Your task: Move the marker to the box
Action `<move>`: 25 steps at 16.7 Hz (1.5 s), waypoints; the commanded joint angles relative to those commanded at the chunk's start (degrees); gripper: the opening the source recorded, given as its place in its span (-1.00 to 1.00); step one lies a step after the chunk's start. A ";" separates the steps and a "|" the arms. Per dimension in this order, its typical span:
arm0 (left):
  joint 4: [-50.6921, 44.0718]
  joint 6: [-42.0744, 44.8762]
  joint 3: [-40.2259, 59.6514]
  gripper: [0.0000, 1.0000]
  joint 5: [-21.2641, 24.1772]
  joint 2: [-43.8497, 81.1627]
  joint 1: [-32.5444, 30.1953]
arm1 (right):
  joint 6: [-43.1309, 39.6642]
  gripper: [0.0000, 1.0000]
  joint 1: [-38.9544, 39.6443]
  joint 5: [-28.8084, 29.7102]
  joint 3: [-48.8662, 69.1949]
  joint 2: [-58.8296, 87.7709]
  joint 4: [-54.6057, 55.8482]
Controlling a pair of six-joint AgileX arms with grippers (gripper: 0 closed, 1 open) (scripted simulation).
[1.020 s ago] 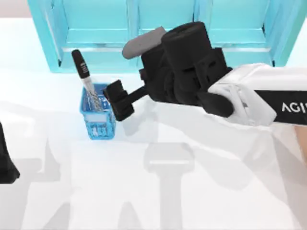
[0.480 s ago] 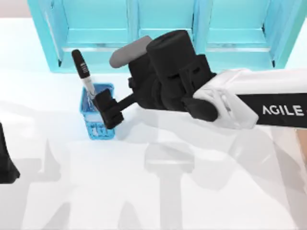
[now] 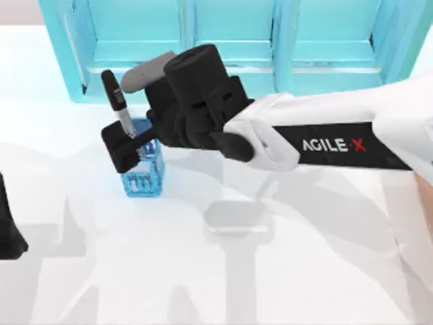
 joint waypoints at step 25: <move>0.00 0.00 0.00 1.00 0.00 0.00 0.00 | 0.30 -1.00 0.58 0.61 7.91 7.52 -0.35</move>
